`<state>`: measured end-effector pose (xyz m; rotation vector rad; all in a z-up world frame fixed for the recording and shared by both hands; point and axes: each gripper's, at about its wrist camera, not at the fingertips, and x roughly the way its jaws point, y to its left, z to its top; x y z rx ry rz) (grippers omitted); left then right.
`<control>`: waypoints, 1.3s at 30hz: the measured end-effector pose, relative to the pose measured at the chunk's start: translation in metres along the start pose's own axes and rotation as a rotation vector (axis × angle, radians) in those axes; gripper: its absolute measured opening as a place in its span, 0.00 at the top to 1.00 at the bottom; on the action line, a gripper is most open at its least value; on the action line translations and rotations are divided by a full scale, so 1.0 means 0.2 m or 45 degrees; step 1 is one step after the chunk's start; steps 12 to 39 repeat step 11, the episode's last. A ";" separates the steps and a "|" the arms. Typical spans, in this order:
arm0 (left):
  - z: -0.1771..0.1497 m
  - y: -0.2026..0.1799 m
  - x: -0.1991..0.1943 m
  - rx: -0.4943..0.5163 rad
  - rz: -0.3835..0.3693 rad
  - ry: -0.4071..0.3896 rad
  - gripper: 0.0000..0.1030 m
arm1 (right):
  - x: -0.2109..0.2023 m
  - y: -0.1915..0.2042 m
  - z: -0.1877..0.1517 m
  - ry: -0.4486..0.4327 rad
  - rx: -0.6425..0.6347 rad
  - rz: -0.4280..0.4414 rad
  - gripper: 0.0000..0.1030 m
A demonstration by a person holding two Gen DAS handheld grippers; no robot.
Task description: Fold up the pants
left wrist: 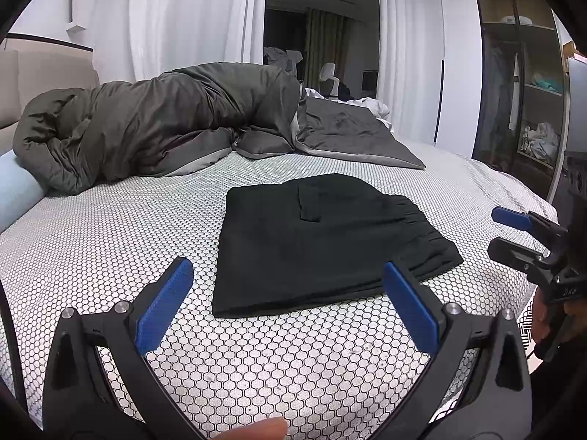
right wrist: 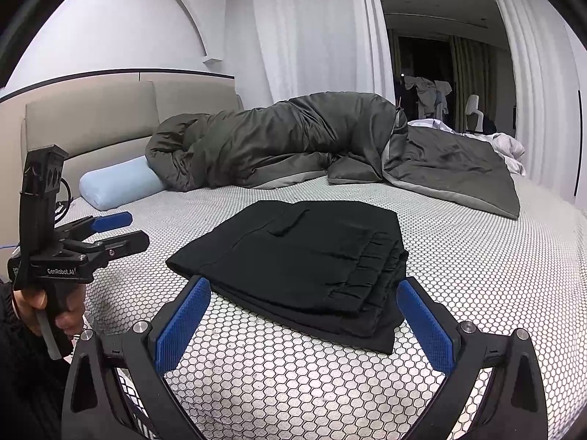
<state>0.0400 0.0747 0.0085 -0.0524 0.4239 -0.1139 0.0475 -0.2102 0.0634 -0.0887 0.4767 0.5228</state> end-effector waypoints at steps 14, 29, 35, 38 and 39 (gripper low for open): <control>0.00 0.05 -0.01 0.005 -0.018 -0.003 0.00 | 0.00 0.01 0.00 0.004 -0.008 0.003 0.00; 0.00 0.05 -0.01 0.005 -0.018 -0.003 0.00 | 0.00 0.01 0.00 0.004 -0.008 0.003 0.00; 0.00 0.05 -0.01 0.005 -0.018 -0.003 0.00 | 0.00 0.01 0.00 0.004 -0.008 0.003 0.00; 0.00 0.05 -0.01 0.005 -0.018 -0.003 0.00 | 0.00 0.01 0.00 0.004 -0.008 0.003 0.00; 0.00 0.05 -0.01 0.005 -0.018 -0.003 0.00 | 0.00 0.01 0.00 0.004 -0.008 0.003 0.00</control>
